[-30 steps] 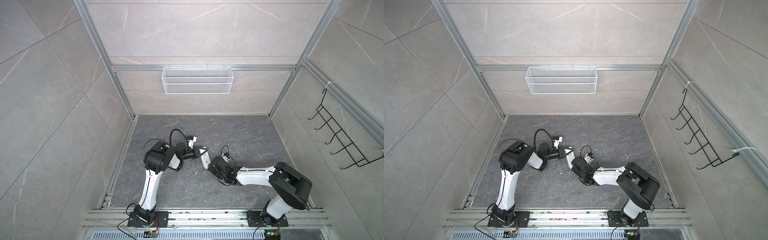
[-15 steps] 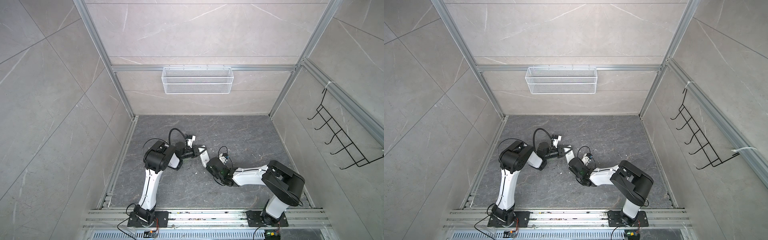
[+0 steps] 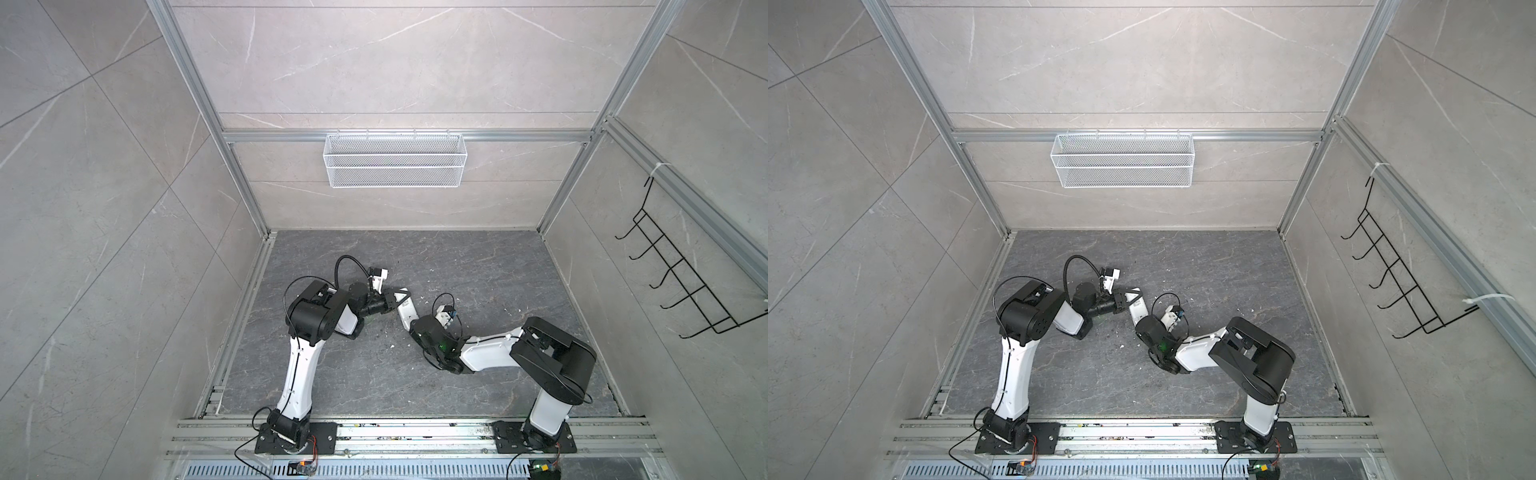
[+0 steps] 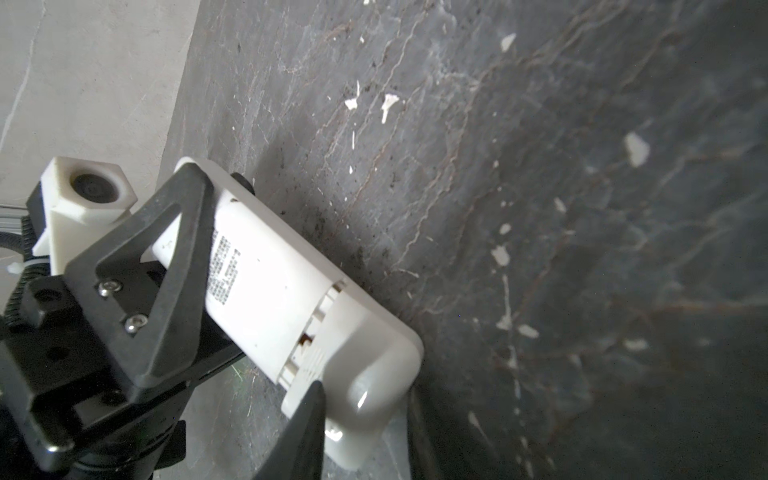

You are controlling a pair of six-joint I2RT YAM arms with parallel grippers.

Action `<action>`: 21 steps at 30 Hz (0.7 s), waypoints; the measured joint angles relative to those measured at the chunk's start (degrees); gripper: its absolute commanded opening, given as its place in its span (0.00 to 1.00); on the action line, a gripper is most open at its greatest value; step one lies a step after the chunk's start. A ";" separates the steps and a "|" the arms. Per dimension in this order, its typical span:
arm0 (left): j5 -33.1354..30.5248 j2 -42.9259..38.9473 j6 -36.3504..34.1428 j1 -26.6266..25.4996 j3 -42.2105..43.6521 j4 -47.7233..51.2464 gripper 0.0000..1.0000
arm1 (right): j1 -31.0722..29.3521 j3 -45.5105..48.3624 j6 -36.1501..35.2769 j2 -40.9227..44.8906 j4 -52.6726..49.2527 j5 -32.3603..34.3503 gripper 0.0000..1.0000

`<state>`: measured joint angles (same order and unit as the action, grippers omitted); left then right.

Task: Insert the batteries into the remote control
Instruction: 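Push the right gripper fingers against the cover to seat it on the remote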

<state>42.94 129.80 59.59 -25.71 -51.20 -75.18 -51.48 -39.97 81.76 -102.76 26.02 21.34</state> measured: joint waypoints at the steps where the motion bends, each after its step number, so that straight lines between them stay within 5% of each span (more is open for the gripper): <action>1: 0.00 0.00 0.00 0.04 -0.02 0.02 0.04 | 0.00 -0.20 0.15 -0.15 0.13 0.02 0.33; 21: -0.28 1.27 3.78 0.68 -0.22 -3.37 0.03 | -0.28 -1.88 1.86 -1.42 -0.15 -0.07 0.29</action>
<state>42.65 131.07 63.37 -25.04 -51.42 -78.54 -51.77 -41.85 83.61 -104.18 25.87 21.28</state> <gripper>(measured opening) 0.184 0.285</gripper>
